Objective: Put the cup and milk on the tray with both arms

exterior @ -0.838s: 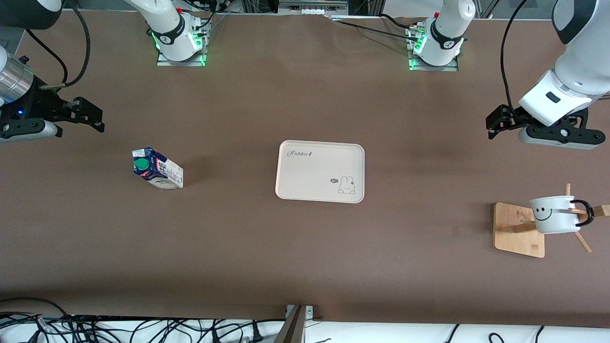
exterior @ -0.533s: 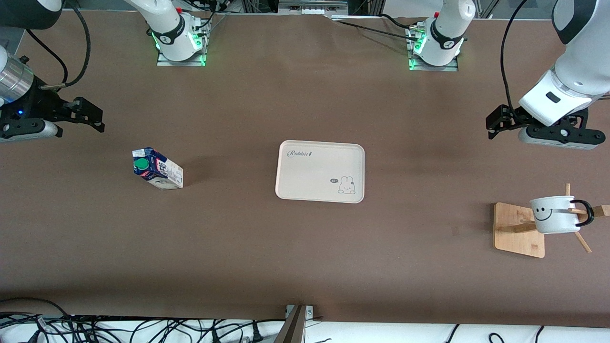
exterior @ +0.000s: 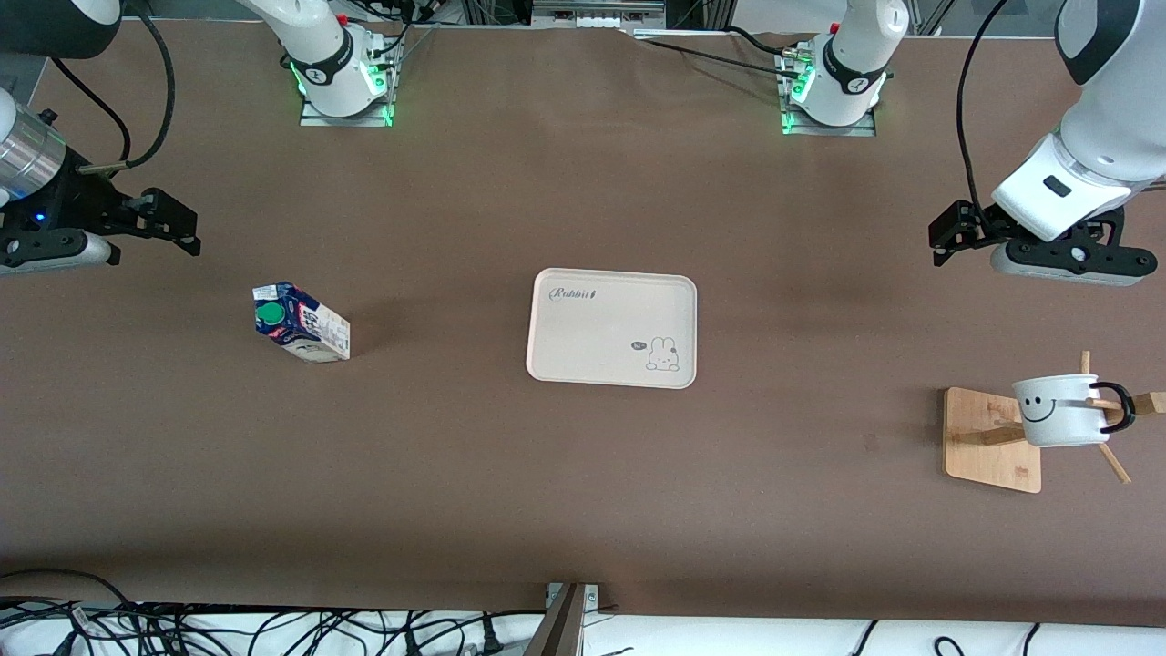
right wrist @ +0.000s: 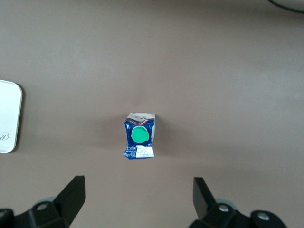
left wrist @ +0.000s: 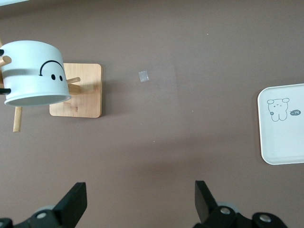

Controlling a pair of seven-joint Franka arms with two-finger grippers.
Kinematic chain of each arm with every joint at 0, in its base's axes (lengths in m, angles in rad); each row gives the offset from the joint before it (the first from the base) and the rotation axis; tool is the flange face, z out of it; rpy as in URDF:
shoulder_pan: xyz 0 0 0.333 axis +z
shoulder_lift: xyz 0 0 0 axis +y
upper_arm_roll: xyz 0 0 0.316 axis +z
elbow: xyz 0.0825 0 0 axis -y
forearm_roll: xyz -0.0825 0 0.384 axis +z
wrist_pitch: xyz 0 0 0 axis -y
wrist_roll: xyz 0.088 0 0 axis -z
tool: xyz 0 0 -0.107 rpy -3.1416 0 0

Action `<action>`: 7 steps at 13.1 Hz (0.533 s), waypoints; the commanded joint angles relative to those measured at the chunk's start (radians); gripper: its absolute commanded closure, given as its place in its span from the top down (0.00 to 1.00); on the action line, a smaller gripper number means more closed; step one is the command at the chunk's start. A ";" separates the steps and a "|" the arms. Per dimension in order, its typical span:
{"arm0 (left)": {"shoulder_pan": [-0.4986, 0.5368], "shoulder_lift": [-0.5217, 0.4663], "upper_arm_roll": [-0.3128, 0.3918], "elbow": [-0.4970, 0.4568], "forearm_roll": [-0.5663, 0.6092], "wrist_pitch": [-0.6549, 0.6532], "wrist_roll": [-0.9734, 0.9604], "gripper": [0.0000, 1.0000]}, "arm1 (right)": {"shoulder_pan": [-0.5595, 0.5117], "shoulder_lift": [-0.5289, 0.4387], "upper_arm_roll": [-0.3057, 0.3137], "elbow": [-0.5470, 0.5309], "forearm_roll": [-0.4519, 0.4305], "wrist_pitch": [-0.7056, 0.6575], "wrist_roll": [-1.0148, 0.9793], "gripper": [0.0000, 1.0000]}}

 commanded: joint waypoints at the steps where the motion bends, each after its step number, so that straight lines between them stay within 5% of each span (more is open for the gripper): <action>1: -0.007 0.011 0.001 0.028 0.004 -0.022 -0.005 1.00 | 0.002 0.073 0.001 0.013 0.000 0.006 -0.010 1.00; 7: -0.007 0.011 0.001 0.030 0.004 -0.024 -0.002 1.00 | 0.031 0.202 0.003 -0.092 0.015 0.165 0.017 1.00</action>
